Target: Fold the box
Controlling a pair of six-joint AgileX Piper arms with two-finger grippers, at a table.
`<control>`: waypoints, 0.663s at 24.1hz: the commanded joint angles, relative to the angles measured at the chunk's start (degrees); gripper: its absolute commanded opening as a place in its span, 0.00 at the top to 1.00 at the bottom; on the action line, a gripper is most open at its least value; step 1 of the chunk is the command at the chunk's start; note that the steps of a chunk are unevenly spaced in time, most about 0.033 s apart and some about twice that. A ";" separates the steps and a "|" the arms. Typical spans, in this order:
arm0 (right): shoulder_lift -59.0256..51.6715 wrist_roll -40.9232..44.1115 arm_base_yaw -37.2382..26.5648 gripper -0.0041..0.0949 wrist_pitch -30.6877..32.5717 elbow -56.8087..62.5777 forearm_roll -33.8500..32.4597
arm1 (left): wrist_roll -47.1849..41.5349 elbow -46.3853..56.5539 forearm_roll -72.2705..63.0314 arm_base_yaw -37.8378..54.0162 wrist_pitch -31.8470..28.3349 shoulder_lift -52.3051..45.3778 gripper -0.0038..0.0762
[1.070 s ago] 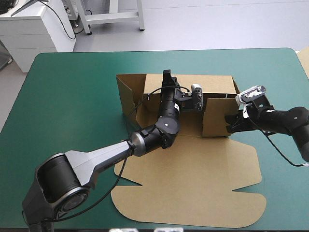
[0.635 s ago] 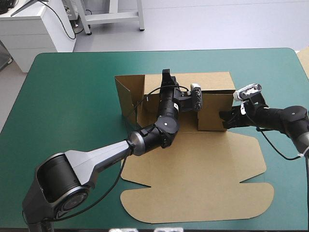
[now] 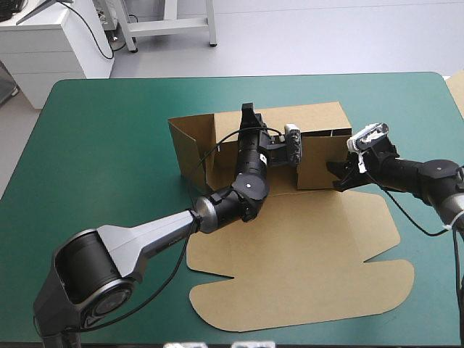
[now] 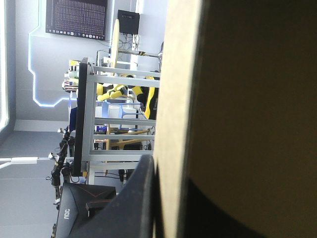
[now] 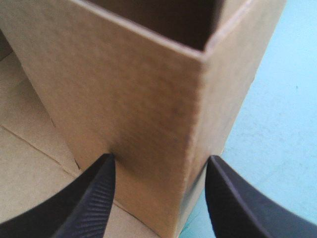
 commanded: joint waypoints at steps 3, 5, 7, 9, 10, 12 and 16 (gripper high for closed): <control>-1.31 -13.82 0.08 0.43 3.34 -1.85 16.73 | -1.33 -1.07 0.54 -0.58 -2.81 -2.48 0.96; -0.64 -17.41 0.08 0.46 2.59 -1.85 20.47 | -1.33 -1.07 0.54 -0.58 -2.81 -2.48 0.96; 0.00 -18.04 0.08 0.57 2.72 -1.85 21.03 | -1.33 -1.07 0.54 -0.58 -2.83 -2.48 0.96; 0.13 -18.13 0.08 0.68 3.94 -1.85 20.84 | -1.33 -1.07 0.54 -0.58 -2.83 -2.48 0.96; 0.13 -18.13 0.08 0.73 4.81 -1.85 20.84 | -1.33 -1.07 0.54 -0.58 -2.95 -2.48 0.96; 0.38 -18.13 0.08 0.86 6.93 -1.85 20.73 | -1.12 -1.07 0.54 -0.58 -3.21 -2.48 0.96; 0.52 -15.23 0.08 0.97 7.43 -1.85 19.19 | -1.12 -1.07 0.54 -0.58 -3.46 -2.48 0.96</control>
